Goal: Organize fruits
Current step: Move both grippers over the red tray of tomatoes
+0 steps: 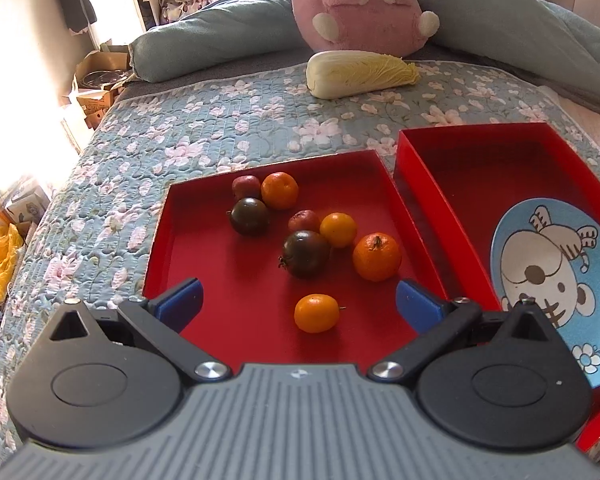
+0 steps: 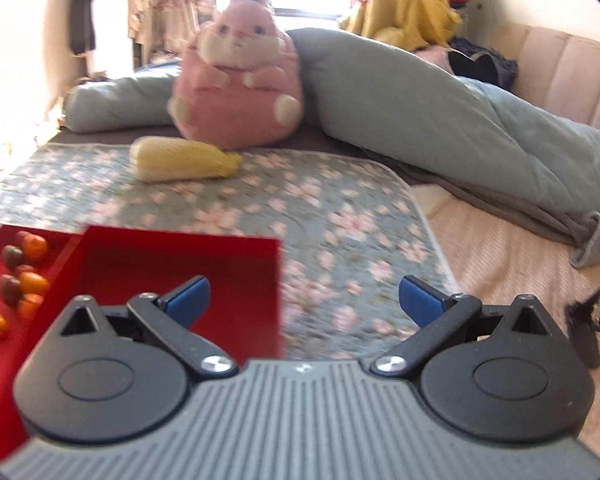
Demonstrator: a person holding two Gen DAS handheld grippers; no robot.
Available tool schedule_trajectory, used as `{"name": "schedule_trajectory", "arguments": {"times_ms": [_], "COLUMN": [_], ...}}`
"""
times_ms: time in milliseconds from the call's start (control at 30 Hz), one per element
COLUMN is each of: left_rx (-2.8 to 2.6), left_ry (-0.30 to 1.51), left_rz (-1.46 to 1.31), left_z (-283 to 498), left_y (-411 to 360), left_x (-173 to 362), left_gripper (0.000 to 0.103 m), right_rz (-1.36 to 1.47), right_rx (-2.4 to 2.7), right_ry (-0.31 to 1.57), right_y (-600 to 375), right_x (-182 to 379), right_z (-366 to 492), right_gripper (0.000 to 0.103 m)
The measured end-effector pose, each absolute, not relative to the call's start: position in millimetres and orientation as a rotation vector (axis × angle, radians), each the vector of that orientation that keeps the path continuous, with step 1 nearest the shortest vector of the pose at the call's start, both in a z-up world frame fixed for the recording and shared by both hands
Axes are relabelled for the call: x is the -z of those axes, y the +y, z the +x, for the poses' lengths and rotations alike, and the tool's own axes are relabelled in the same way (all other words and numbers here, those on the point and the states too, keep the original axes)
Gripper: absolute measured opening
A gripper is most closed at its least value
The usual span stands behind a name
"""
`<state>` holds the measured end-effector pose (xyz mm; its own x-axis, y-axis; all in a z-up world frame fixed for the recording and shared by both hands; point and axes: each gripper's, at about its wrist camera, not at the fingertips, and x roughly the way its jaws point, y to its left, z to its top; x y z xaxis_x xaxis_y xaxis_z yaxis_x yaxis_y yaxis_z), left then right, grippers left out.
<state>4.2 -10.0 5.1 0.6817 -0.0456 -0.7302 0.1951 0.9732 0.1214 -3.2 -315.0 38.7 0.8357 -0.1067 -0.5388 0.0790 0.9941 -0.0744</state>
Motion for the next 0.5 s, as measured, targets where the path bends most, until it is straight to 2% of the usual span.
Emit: {"name": "schedule_trajectory", "arguments": {"times_ms": [133,233,333,400,433,500], "left_rx": [0.168,0.190,0.200,0.191,0.185,0.168], "left_ry": [0.790,0.787,0.782,0.774,0.770,0.764], "left_rz": [0.223,0.232,0.222,0.220,0.226,0.219], "left_z": [-6.4,-12.0,-16.4,-17.6,-18.4,-17.9], "left_y": [-16.1,-15.2,-8.1,-2.6,-0.7,2.9], "left_x": [-6.7,-5.9,-4.8,-2.9,-0.8,3.7], "left_gripper": [0.103,0.103,0.103,0.103,0.103,0.103], "right_rz": [-0.036,-0.041,-0.119,-0.167,-0.174,-0.148], "right_rx": [-0.069,-0.165,-0.238,-0.295,-0.327,-0.382], "right_ry": [0.569,0.571,0.595,0.633,0.656,0.668], "right_y": [-233.8,-182.8,-147.7,-136.0,-132.9,-131.4], "right_x": [-70.0,-65.9,-43.1,-25.8,-20.4,-14.9], "right_z": [0.1,-1.6,-5.5,-5.3,-3.2,3.1], "right_gripper": [0.103,0.102,0.094,0.083,0.071,0.069]}}
